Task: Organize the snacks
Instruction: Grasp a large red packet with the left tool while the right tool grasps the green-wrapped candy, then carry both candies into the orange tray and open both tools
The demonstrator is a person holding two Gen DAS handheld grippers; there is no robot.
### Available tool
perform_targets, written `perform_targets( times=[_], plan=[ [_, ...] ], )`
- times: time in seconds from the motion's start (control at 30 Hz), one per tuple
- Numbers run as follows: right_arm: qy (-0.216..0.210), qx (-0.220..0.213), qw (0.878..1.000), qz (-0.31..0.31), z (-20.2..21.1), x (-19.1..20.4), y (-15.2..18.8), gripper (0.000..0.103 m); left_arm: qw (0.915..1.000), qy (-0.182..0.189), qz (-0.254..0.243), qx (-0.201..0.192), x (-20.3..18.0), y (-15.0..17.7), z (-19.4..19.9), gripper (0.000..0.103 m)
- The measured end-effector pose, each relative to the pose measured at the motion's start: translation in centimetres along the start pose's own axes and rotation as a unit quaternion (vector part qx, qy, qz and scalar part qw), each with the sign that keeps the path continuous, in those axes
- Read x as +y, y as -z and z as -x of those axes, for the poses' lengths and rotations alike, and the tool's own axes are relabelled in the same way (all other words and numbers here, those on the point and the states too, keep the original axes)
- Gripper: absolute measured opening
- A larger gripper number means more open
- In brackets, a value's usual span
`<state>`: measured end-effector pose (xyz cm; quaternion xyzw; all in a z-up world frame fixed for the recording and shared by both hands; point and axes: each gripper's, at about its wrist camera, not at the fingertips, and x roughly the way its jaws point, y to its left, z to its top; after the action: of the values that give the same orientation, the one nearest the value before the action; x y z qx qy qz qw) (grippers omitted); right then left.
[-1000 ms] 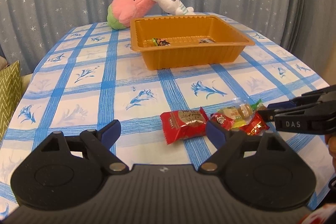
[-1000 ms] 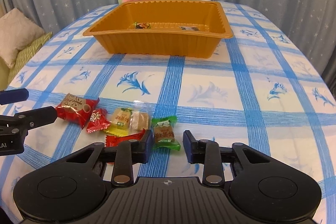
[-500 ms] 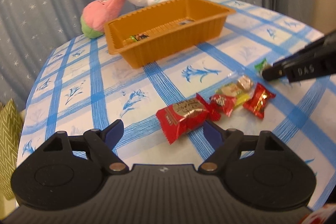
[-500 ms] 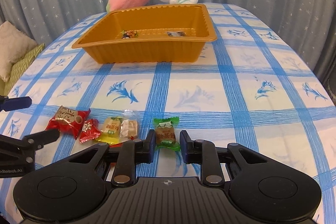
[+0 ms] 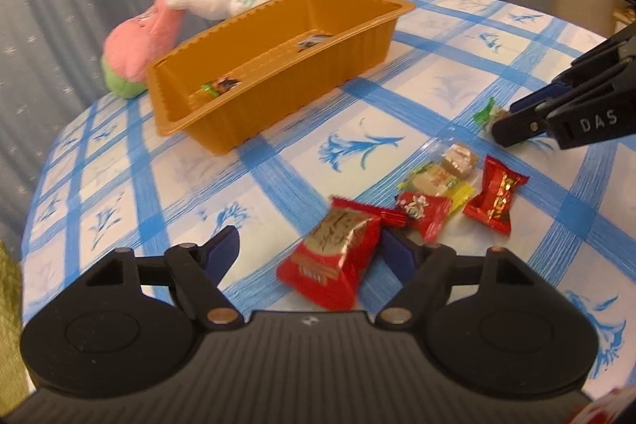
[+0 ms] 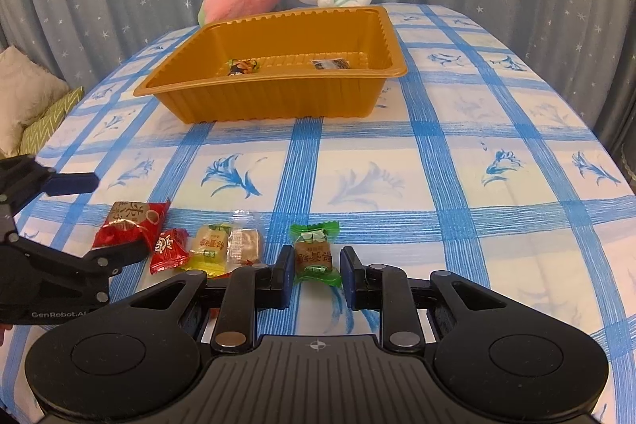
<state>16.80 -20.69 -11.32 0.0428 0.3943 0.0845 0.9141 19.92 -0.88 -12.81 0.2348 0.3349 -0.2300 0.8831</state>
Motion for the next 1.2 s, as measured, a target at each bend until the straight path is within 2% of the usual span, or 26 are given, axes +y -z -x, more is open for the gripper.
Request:
perform_targets(
  times=[0.1, 0.17, 0.27, 0.43, 0.6, 0.83, 1.2],
  plan=[
    [0.0, 0.001, 1.0, 0.0, -0.1, 0.0, 0.0, 0.025, 0.9996, 0.027, 0.004, 0.006, 0.7, -0.4, -0.5, 0.065],
    [0.0, 0.001, 1.0, -0.001, -0.1, 0.0, 0.0, 0.025, 0.9991, 0.036, 0.019, 0.012, 1.2, -0.5, -0.7, 0.054],
    [0.002, 0.0, 1.0, -0.002, 0.0, -0.1, -0.1, 0.025, 0.9979, 0.049, 0.038, 0.019, 1.5, -0.4, -0.6, 0.045],
    [0.0, -0.001, 1.0, -0.002, 0.0, 0.0, -0.1, 0.025, 0.9976, 0.052, 0.039, 0.025, 1.0, -0.3, -0.4, 0.032],
    [0.001, -0.003, 1.0, -0.003, 0.1, 0.0, -0.1, 0.025, 0.9962, 0.044, 0.071, 0.026, 1.0, -0.3, 0.1, 0.028],
    [-0.004, -0.013, 1.0, 0.001, 0.5, 0.6, -0.3, 0.025, 0.9915, 0.007, 0.129, 0.019, 1.3, -0.5, 1.5, 0.027],
    [-0.01, -0.02, 1.0, 0.006, 0.9, 1.1, -0.5, 0.025, 0.9865, -0.022, 0.162, 0.009, 0.6, -1.0, 2.7, 0.027]
  ],
)
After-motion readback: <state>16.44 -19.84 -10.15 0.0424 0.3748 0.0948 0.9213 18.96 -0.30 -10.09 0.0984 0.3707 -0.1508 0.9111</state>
